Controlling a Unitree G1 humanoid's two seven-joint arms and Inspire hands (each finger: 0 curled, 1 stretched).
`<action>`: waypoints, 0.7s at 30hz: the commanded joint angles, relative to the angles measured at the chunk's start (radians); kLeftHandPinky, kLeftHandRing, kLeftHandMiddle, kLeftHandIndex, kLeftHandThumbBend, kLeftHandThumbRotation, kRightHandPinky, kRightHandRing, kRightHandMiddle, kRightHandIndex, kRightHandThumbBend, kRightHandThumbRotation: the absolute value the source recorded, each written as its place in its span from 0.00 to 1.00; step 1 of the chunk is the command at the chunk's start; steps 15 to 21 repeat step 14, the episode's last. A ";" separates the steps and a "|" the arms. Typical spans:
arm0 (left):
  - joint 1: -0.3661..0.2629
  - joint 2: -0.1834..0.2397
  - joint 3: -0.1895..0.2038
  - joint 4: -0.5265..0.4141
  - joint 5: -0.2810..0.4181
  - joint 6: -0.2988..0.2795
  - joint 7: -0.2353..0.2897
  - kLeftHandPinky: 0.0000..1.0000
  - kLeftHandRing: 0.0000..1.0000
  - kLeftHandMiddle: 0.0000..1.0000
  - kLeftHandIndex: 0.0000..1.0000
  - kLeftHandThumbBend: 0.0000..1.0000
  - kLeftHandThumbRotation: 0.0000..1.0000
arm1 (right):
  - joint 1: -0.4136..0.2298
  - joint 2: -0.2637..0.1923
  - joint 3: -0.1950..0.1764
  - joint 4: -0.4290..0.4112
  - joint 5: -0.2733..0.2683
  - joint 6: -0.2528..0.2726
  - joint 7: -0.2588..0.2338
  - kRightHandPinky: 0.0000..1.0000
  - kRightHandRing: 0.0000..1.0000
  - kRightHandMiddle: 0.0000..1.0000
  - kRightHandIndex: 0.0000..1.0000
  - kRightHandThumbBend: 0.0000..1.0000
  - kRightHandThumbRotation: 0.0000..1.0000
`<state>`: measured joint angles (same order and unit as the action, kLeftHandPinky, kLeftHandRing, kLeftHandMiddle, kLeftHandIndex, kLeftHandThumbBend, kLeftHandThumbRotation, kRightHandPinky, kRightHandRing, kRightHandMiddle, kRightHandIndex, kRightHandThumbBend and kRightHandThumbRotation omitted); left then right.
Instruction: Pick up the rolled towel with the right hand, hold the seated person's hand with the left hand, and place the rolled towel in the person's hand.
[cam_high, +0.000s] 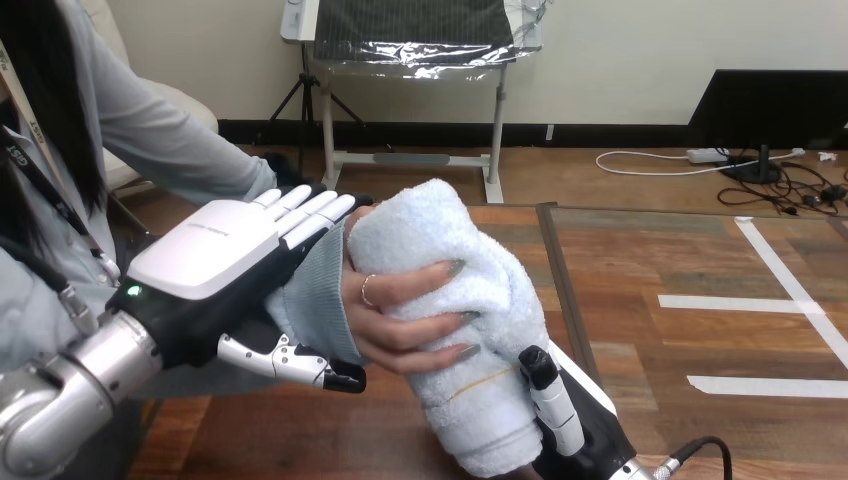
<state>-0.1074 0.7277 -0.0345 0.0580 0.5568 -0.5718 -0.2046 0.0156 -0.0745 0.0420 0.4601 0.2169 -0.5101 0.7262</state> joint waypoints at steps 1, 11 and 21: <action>-0.002 -0.013 0.035 -0.073 0.002 0.015 0.042 1.00 1.00 1.00 1.00 1.00 0.80 | -0.087 0.006 0.003 0.022 -0.002 -0.053 0.002 1.00 1.00 1.00 1.00 1.00 0.98; 0.048 -0.040 0.044 -0.116 0.025 0.035 0.102 1.00 1.00 1.00 1.00 1.00 0.86 | -0.105 -0.001 0.002 0.065 -0.009 -0.082 0.005 1.00 1.00 1.00 1.00 1.00 1.00; 0.066 -0.048 0.045 -0.130 0.035 0.045 0.121 1.00 1.00 1.00 1.00 1.00 0.89 | -0.110 -0.004 0.002 0.077 -0.011 -0.085 0.008 1.00 1.00 1.00 1.00 1.00 0.99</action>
